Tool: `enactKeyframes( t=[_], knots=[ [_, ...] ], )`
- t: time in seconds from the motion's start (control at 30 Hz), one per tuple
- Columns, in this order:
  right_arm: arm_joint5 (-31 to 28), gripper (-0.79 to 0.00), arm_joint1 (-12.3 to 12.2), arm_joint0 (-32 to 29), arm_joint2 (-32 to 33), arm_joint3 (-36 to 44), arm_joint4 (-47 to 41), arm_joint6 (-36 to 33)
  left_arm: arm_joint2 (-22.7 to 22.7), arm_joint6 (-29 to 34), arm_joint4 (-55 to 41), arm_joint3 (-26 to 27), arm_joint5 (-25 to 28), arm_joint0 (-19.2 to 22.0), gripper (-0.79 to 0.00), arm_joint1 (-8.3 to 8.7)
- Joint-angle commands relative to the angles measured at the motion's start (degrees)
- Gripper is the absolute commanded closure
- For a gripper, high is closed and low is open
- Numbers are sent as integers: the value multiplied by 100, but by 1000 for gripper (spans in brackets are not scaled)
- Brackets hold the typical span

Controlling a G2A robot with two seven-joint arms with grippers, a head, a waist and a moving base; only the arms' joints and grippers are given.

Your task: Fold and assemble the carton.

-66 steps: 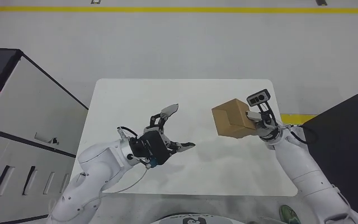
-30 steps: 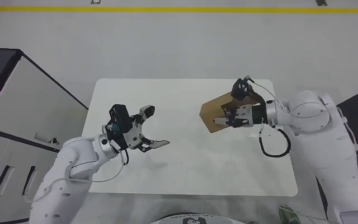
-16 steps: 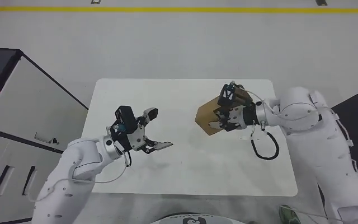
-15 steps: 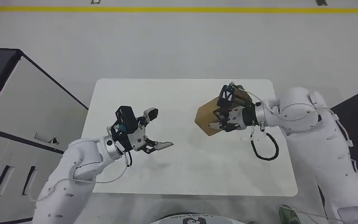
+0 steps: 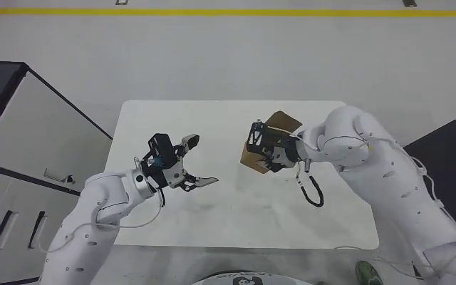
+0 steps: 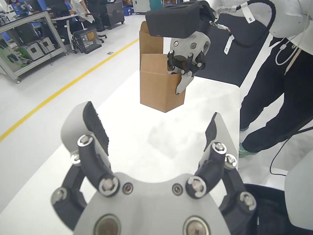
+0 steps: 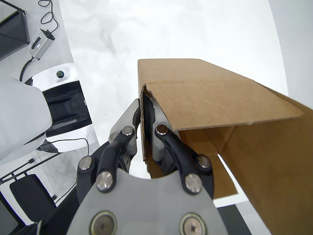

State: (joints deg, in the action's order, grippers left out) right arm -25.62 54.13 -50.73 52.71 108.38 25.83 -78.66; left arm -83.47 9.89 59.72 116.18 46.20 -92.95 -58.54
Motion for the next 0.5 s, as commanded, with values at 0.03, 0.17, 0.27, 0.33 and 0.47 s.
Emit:
enactKeyframes(
  t=[0.03, 0.17, 0.27, 0.33, 0.47],
  knots=[
    [-2, 0, 0, -2, 4, 1, -3, 2, 1, 1, -4, 0, -1, 1, -785, 0],
    [-2, 0, 0, -2, 4, 1, -3, 2, -67, -64, 14, -117, -1, 66, -785, 6],
    [-2, 0, 0, -2, 4, 1, -3, 2, -231, -255, 74, -355, 441, 161, -785, 40],
    [-2, 0, 0, -2, 4, 1, -3, 2, -419, -365, 177, -540, 632, 201, -785, 67],
    [-2, 0, 0, -2, 4, 1, -3, 2, -652, -682, 183, -857, 1180, 250, -785, 121]
  ],
)
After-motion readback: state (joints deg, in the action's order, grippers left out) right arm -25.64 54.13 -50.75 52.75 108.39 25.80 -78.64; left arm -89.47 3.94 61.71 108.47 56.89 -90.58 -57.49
